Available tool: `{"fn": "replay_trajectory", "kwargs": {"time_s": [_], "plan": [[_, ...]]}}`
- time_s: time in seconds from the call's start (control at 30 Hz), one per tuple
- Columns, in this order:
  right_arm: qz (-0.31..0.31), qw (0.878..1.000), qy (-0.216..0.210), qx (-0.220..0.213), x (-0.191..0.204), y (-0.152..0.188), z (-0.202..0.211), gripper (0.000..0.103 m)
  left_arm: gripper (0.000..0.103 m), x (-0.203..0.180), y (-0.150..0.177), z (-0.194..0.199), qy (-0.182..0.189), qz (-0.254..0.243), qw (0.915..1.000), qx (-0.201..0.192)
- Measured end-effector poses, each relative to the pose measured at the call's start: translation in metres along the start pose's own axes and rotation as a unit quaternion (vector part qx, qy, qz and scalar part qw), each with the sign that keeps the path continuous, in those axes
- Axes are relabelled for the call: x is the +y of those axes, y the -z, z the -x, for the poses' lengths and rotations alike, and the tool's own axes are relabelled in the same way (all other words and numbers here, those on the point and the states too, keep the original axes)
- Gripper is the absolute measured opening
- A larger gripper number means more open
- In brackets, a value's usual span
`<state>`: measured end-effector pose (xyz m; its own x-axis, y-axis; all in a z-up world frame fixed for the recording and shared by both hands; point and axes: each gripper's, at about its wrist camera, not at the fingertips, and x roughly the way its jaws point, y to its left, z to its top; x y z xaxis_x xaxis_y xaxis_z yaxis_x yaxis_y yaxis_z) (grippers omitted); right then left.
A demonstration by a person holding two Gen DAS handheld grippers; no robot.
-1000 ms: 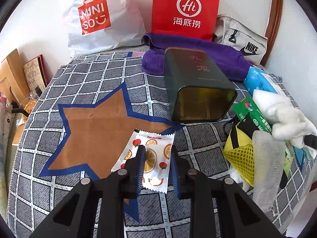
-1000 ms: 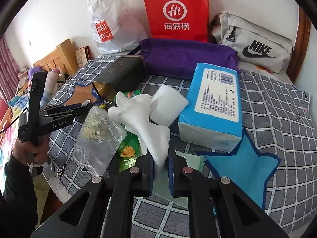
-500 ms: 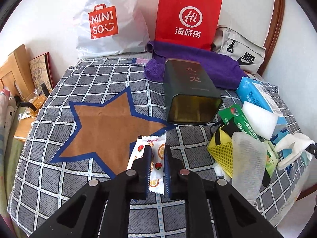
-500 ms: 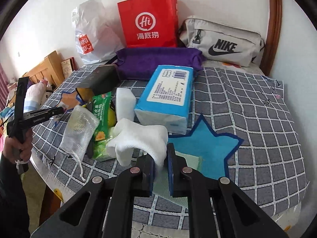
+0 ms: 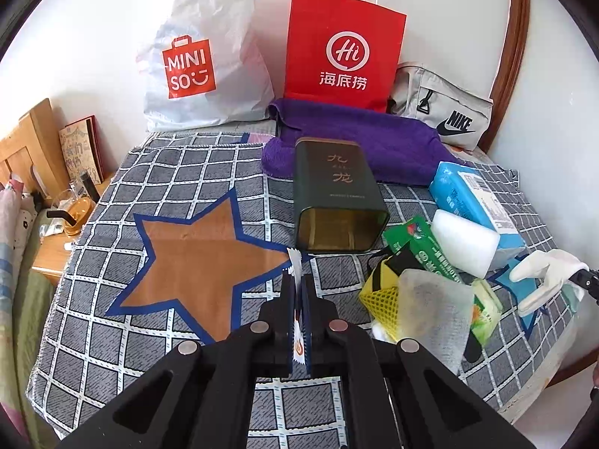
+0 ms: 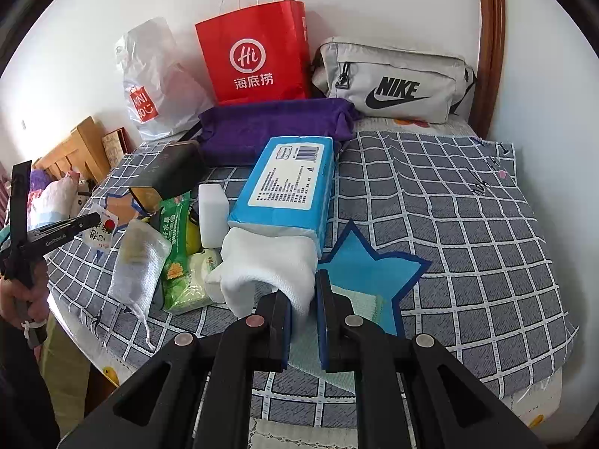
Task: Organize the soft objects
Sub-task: 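Carry the packet with the left tool while the right tool carries the glove to the purple towel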
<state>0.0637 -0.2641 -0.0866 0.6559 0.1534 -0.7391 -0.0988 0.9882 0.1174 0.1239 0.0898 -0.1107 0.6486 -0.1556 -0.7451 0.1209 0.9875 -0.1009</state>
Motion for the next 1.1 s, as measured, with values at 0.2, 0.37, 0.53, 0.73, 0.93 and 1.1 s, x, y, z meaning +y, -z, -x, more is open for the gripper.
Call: {"fn": "replay_trajectory", "kwargs": {"time_s": [0.2, 0.37, 0.53, 0.73, 0.93, 1.1], "plan": [[0.006, 1.0, -0.011, -0.017, 0.004, -0.015, 0.012, 0.011, 0.004, -0.003, -0.013, 0.009, 0.011, 0.01, 0.9998, -0.011], [0.016, 0.999, -0.004, -0.032, 0.007, -0.038, 0.015, 0.011, 0.004, -0.01, -0.03, 0.015, 0.012, -0.001, 0.9997, -0.023], [0.012, 0.999, -0.015, -0.036, 0.005, -0.064, 0.008, 0.011, 0.004, -0.016, -0.052, 0.019, 0.01, -0.005, 0.9994, -0.033], [0.004, 0.999, -0.02, -0.049, 0.004, -0.101, -0.002, 0.011, 0.004, -0.023, -0.081, 0.01, -0.002, -0.004, 0.9995, -0.032], [0.002, 0.998, -0.03, -0.057, 0.004, -0.136, -0.022, 0.011, 0.004, -0.032, -0.106, -0.006, -0.014, -0.008, 0.9994, -0.03], [0.001, 0.998, -0.031, -0.052, 0.001, -0.16, -0.045, 0.011, 0.004, -0.037, -0.132, -0.026, -0.017, 0.002, 0.9995, -0.028]]}}
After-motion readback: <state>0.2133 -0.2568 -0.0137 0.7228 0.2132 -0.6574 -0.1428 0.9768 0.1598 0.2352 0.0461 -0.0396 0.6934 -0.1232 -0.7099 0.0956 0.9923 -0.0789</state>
